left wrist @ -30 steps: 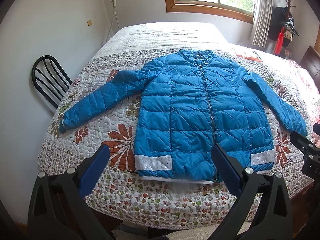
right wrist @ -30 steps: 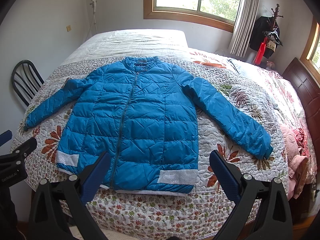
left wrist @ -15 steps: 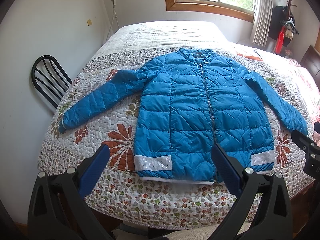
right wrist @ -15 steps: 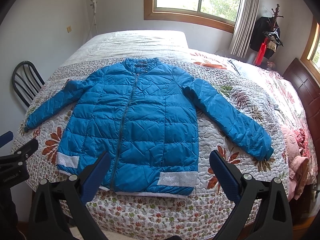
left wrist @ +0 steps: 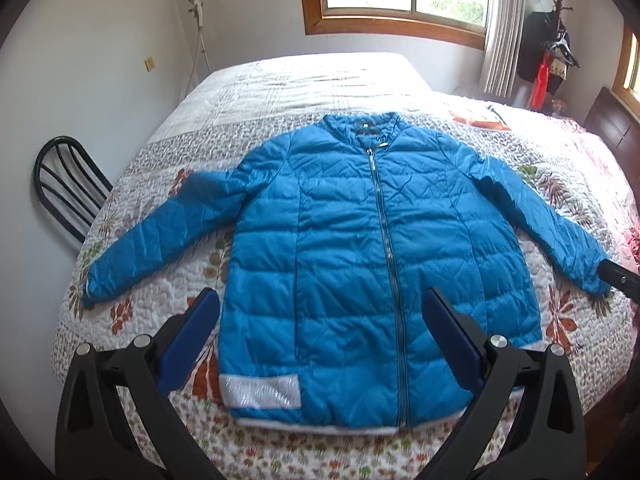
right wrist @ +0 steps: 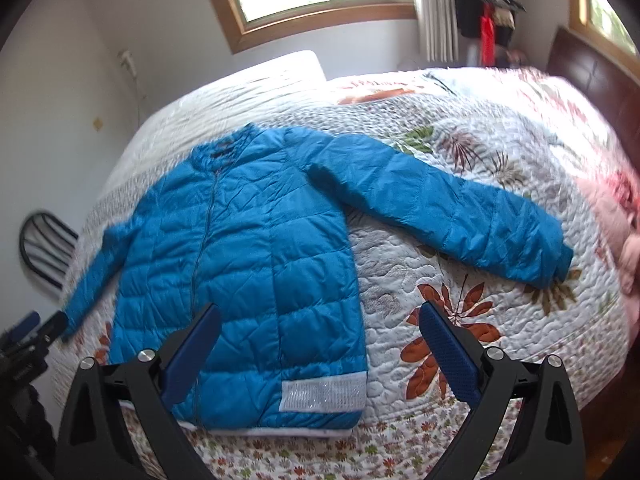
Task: Fold large clothes
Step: 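Grasp the blue jacket's sleeve cuff with the right gripper, then fold the held sleeve across the jacket body with the right gripper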
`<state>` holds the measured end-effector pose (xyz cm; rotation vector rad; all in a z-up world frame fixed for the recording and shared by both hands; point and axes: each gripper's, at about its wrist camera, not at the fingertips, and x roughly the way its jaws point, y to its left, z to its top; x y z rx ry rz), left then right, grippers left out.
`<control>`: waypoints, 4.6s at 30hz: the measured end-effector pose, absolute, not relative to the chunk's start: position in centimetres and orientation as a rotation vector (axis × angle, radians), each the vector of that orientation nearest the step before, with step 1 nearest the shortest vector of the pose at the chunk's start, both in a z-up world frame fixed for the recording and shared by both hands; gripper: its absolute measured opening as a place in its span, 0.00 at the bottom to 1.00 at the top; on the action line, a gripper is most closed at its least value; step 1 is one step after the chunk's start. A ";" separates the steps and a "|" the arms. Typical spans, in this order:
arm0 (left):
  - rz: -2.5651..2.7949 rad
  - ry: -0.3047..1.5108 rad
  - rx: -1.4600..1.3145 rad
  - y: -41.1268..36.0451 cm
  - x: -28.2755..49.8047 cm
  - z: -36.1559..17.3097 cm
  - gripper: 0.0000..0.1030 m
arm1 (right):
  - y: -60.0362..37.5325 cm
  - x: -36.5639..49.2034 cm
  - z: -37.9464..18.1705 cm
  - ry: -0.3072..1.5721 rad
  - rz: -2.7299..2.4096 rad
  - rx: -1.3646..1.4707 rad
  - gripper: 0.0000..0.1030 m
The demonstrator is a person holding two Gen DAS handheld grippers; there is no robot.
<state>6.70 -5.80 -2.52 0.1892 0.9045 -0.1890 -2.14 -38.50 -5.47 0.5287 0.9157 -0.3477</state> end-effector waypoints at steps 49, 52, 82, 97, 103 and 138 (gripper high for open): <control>-0.236 1.219 -0.005 -18.3 27.7 -17.9 0.96 | -50.9 12.5 -7.8 0.905 0.050 0.521 0.27; -0.234 1.205 -0.024 -16.9 27.9 -17.2 0.96 | -46.7 16.2 -8.8 0.953 0.139 0.484 0.27; -0.468 1.358 -0.115 -20.4 27.2 -19.9 0.85 | -52.6 10.7 -14.1 0.981 0.013 0.749 0.41; -0.362 1.054 -0.230 -13.7 29.1 -11.7 0.19 | -51.5 13.1 -15.9 0.997 0.048 0.792 0.48; -0.203 1.022 -0.225 -6.7 30.8 -11.5 0.19 | -47.8 17.7 -16.8 1.042 0.125 0.771 0.50; -0.158 1.148 -0.022 -4.7 33.1 -17.4 0.52 | -34.1 25.6 -18.6 1.268 0.044 0.391 0.28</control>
